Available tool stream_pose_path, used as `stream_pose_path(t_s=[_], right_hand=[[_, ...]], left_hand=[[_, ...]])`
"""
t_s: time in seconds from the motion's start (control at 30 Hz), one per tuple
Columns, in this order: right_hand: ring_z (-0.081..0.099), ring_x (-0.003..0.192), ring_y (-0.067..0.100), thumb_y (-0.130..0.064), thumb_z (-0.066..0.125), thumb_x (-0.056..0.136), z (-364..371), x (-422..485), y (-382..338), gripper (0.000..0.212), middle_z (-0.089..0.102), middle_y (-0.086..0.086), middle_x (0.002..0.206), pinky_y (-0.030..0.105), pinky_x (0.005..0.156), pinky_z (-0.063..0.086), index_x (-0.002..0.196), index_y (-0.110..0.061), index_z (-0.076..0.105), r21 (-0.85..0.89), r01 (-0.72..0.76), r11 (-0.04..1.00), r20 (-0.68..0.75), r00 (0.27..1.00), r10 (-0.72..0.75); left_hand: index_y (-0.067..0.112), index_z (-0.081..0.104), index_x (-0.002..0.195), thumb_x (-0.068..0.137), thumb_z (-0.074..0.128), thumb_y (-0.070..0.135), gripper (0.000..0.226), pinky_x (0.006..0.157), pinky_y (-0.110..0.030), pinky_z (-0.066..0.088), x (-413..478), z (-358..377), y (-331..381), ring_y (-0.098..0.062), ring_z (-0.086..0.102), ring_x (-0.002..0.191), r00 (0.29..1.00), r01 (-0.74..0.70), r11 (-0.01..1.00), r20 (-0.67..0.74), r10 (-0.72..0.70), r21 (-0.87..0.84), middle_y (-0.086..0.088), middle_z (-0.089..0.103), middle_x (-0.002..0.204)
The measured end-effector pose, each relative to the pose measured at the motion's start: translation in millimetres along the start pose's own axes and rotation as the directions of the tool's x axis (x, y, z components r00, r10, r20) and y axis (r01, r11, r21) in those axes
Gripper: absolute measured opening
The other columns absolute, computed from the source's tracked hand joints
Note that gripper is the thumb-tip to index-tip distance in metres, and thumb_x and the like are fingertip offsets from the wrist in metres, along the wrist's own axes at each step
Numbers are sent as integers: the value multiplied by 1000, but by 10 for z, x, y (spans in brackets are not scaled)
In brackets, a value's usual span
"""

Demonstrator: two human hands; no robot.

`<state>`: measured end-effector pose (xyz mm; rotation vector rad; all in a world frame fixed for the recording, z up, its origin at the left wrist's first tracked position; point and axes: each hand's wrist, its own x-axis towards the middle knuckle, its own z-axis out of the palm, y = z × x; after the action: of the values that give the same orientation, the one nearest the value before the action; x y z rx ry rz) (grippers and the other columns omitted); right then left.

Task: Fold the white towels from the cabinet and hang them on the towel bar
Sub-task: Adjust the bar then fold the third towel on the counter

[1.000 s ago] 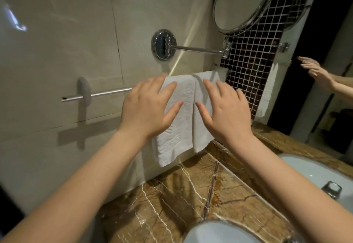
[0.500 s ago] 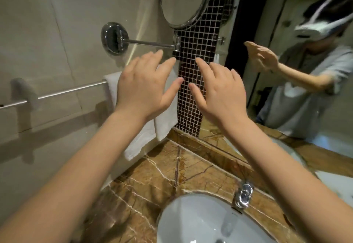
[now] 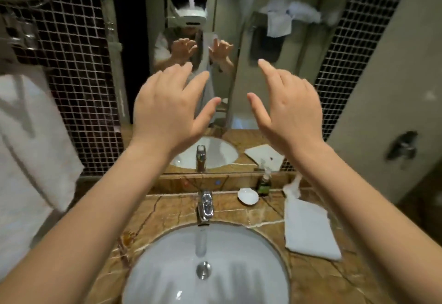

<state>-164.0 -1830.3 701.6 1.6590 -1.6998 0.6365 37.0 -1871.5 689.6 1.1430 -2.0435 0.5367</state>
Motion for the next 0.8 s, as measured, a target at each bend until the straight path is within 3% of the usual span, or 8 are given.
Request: stream_pose_path(t_s=[0.2, 0.47, 0.6, 0.8], right_hand=[[53, 113, 26, -51, 31, 96, -335, -515, 812, 59, 57, 7, 126, 41, 96, 40, 146, -19, 33, -232, -185, 955, 28, 980, 197], [54, 110, 26, -51, 31, 96, -666, -1120, 1534, 60, 57, 8, 125, 41, 92, 42, 146, -18, 32, -394, -321, 861, 31, 932, 361], [53, 112, 25, -52, 30, 96, -611, -1318, 1834, 60, 56, 7, 127, 41, 93, 43, 147, -19, 32, -399, -357, 845, 33, 915, 402], [54, 114, 24, -49, 34, 96, -190, -1507, 2239, 58, 56, 7, 128, 35, 83, 45, 144, -17, 36, -268, -377, 887, 24, 917, 397]], left_hand=[[15, 50, 135, 94, 25, 53, 62, 99, -43, 38, 182, 375, 773, -32, 48, 124, 986, -157, 963, 23, 166, -219, -15, 52, 136], [16, 51, 134, 94, 26, 53, 60, 102, -43, 37, 267, 618, 1800, -30, 47, 127, 951, -289, 870, -18, 307, -400, -14, 52, 137], [16, 52, 134, 94, 27, 53, 60, 103, -42, 36, 268, 799, 2120, -31, 47, 127, 941, -320, 850, -39, 335, -419, -13, 53, 136], [16, 51, 134, 95, 26, 53, 59, 104, -41, 34, 301, 1148, 2489, -29, 46, 128, 941, -317, 859, -22, 336, -401, -11, 52, 137]])
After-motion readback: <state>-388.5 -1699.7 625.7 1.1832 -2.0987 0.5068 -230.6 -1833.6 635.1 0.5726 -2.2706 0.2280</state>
